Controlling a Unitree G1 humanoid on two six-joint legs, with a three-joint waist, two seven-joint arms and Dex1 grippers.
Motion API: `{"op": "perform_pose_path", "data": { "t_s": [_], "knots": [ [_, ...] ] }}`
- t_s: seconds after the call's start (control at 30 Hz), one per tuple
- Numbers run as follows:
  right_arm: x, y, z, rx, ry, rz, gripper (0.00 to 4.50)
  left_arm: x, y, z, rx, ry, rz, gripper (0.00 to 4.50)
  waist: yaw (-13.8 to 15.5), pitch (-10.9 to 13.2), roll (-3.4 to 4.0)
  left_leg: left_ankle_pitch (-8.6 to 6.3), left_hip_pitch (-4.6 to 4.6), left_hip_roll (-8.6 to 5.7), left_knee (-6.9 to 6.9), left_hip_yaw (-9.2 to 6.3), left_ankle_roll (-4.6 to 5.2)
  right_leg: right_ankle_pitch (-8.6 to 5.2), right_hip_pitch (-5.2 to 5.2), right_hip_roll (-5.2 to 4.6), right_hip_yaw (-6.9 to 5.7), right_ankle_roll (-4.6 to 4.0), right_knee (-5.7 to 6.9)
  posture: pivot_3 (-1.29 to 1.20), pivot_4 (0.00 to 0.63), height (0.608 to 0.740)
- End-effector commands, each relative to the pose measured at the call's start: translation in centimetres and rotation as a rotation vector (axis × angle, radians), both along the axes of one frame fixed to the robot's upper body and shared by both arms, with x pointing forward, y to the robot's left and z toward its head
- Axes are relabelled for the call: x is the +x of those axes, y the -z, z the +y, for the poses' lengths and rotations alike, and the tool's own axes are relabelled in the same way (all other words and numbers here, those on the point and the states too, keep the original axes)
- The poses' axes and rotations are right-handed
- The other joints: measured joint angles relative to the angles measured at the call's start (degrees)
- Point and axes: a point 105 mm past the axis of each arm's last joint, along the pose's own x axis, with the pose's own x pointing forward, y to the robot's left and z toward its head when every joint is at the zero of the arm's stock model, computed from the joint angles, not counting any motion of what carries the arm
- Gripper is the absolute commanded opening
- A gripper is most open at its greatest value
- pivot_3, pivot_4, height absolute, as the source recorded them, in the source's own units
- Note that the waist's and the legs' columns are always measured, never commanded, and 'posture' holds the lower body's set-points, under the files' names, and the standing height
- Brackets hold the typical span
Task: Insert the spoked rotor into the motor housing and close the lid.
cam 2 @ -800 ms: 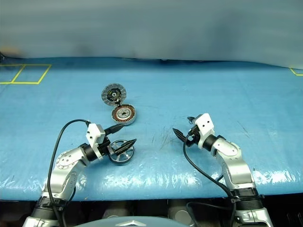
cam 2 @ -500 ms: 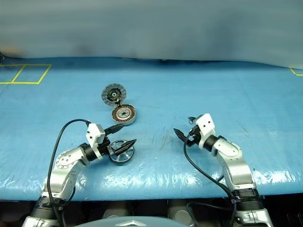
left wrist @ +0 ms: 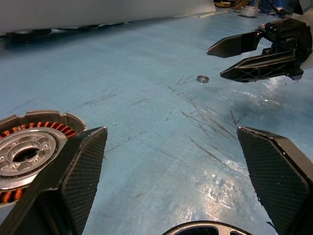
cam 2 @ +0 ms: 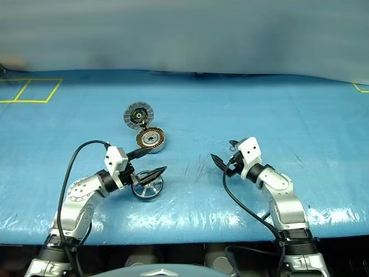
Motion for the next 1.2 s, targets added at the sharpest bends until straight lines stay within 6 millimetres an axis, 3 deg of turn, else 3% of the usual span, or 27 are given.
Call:
{"op": "perform_pose_path", "data": {
  "t_s": [0.03, 0.43, 0.63, 0.8, 0.87, 1.03, 1.2],
  "knots": [
    [0.0, -1.1, -0.1, 0.010, 0.009, -0.058, 4.44, -0.1, -0.5, 0.3, 0.000, 0.003, -0.021, 4.50, 0.1, 0.0, 0.00, 0.00, 0.00, 0.00, -0.01, -0.01, 0.00, 0.01, 0.00, 0.00, 0.00, -0.03, 0.00, 0.00, 0.150, 0.740],
    [0.0, -0.9, 0.3, 0.015, -0.001, -0.056, 4.44, 0.7, -0.7, 0.6, 0.024, 0.012, -0.020, 4.50, 0.0, 0.0, 0.00, 0.00, 0.00, 0.00, -0.01, -0.01, 0.00, 0.01, 0.00, 0.01, -0.01, -0.02, 0.00, 0.00, 0.150, 0.740],
    [0.3, -1.0, 0.5, 0.021, 0.004, -0.063, 4.44, 1.8, -2.0, 0.7, 0.120, 0.065, -0.044, 4.50, 0.1, 0.0, -0.01, 0.00, 0.00, 0.00, 0.01, -0.02, 0.00, -0.01, 0.00, 0.02, -0.02, 0.01, 0.01, 0.00, 0.150, 0.740],
    [0.4, -1.2, 1.2, 0.016, -0.028, -0.069, 4.44, 4.0, -4.6, 1.7, 0.481, 0.157, -0.093, 4.50, 0.0, 0.0, -0.05, 0.01, 0.00, 0.02, 0.04, -0.04, -0.01, -0.11, -0.01, 0.07, -0.01, 0.17, 0.05, 0.00, 0.150, 0.740],
    [0.4, -1.2, 1.2, 0.017, -0.029, -0.069, 4.44, 4.7, -6.1, 1.3, 0.626, 0.220, -0.140, 4.50, 0.1, 0.0, -0.05, 0.01, -0.04, 0.01, 0.03, -0.04, -0.01, -0.11, -0.01, 0.06, -0.02, 0.18, 0.01, 0.00, 0.150, 0.740],
    [0.7, -1.1, 1.4, -0.003, -0.059, -0.054, 4.44, 6.6, -9.0, -0.6, 1.179, 0.488, -0.260, 4.50, 0.5, 0.1, -0.14, 0.01, -0.19, -0.05, 0.02, -0.07, -0.02, 0.04, -0.09, 0.05, -0.05, -0.07, -0.08, 0.00, 0.150, 0.740],
    [1.1, -1.8, 1.2, -0.027, -0.067, -0.070, 4.44, 7.9, -8.7, -2.1, 1.491, 0.659, -0.245, 4.50, 0.1, 0.1, -0.11, -0.04, -0.22, -0.05, -0.04, -0.02, 0.06, -0.07, -0.14, 0.06, -0.02, -0.13, -0.11, 0.00, 0.150, 0.740]
  ]
}}
